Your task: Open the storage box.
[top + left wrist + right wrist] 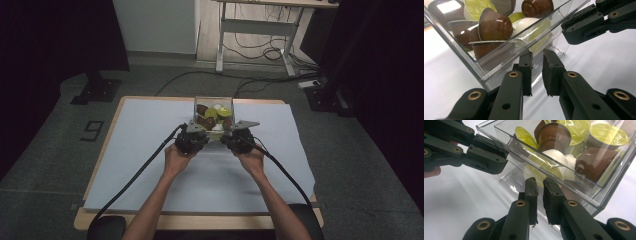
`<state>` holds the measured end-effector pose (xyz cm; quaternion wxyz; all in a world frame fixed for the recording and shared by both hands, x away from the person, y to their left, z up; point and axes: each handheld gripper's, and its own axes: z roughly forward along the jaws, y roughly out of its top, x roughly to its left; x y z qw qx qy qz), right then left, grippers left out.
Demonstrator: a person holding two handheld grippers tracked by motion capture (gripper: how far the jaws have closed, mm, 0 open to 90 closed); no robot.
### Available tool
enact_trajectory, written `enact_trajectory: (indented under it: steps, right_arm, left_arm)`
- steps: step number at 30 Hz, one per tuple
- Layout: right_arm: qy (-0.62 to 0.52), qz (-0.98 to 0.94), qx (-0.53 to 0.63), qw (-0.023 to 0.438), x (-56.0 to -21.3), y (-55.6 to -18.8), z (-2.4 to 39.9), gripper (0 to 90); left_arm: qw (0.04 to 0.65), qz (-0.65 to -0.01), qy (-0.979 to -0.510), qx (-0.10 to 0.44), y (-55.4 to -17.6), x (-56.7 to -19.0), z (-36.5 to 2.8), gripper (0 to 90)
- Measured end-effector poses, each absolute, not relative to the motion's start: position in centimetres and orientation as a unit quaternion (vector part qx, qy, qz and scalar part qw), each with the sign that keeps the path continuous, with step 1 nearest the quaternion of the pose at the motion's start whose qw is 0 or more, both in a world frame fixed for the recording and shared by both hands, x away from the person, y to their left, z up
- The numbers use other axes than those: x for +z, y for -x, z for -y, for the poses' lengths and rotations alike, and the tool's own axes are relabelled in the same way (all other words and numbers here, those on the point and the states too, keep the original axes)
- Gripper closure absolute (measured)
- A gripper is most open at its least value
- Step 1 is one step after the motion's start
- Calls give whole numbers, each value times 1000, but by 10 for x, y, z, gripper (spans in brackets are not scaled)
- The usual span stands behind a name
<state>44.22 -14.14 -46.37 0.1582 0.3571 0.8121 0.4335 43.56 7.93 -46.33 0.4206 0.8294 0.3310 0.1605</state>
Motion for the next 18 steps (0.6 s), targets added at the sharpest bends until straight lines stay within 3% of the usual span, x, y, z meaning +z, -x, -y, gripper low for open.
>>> enact_trajectory:
  steps: [18]
  right_arm:
    - [-337,-825,426,157,-461,-430,139,784]
  left_arm:
    - [424,-330,-830,150,-424,-463,-80,781]
